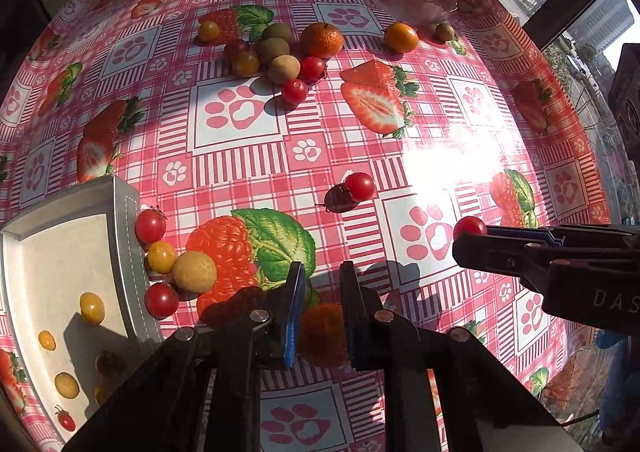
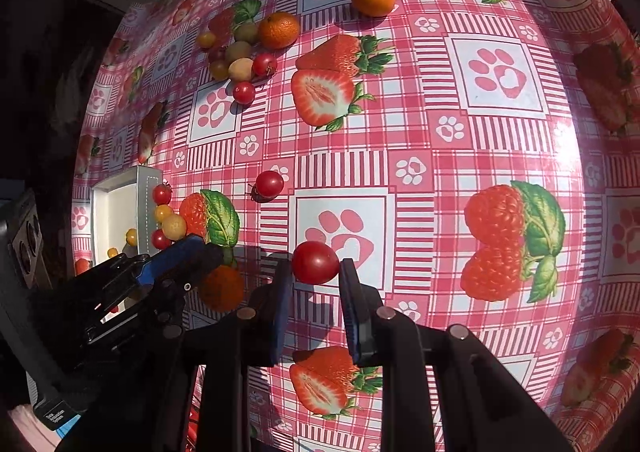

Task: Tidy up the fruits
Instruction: 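Grasp a red cherry tomato with the left tool while the right holds its tomato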

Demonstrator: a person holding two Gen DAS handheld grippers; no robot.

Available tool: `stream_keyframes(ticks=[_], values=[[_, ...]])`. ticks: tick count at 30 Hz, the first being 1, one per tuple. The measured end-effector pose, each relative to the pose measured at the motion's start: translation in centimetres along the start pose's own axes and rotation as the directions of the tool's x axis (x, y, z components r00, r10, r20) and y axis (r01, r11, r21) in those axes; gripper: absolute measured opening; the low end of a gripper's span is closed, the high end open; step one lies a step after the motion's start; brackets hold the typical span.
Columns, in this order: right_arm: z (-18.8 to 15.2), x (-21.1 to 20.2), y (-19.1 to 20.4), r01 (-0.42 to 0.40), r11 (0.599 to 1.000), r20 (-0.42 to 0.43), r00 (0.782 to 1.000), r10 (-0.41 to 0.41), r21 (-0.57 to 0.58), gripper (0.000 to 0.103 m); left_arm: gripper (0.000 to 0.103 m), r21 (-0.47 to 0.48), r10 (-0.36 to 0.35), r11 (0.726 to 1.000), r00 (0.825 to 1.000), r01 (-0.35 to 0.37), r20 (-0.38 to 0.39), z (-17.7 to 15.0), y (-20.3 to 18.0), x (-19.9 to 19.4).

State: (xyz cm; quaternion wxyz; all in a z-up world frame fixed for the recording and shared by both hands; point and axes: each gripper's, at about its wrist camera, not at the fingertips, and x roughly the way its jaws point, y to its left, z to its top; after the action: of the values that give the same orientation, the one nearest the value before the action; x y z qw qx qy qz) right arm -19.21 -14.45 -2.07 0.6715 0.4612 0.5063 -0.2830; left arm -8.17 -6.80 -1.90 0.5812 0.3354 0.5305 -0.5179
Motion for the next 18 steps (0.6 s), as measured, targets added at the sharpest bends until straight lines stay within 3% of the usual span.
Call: stream_keyframes(ticks=[8,10,11,12,18], values=[[-1.2,0.4,0.3,0.015,1.000,-0.018,1.000,-0.015,-0.002,0.026,0.020,0.061,0.056,0.997,0.996,-0.052,-0.067,-1.7,0.2,2.3],[-1.3,0.5,0.2,0.014,1.000,-0.020,1.000,-0.014,0.004,0.026,0.030,0.081,0.062,0.995,0.996,-0.056,-0.068,-2.2,0.1,2.3],[-1.4,0.6,0.2,0.012,1.000,-0.022,1.000,-0.012,0.007,0.026,0.055,0.081,0.065,0.995,0.996,-0.060,-0.063,-2.3,0.1,2.1],[-1.5,0.6,0.2,0.011,1.000,-0.023,1.000,-0.011,0.009,0.026,0.072,0.077,0.070,0.995,0.996,-0.067,-0.046,-2.5,0.1,1.8],[-1.6,0.5,-0.3,0.005,1.000,-0.010,1.000,-0.004,0.030,0.026,0.072,0.084,0.075,0.994,0.997,-0.072,-0.032,-2.3,0.4,1.0]])
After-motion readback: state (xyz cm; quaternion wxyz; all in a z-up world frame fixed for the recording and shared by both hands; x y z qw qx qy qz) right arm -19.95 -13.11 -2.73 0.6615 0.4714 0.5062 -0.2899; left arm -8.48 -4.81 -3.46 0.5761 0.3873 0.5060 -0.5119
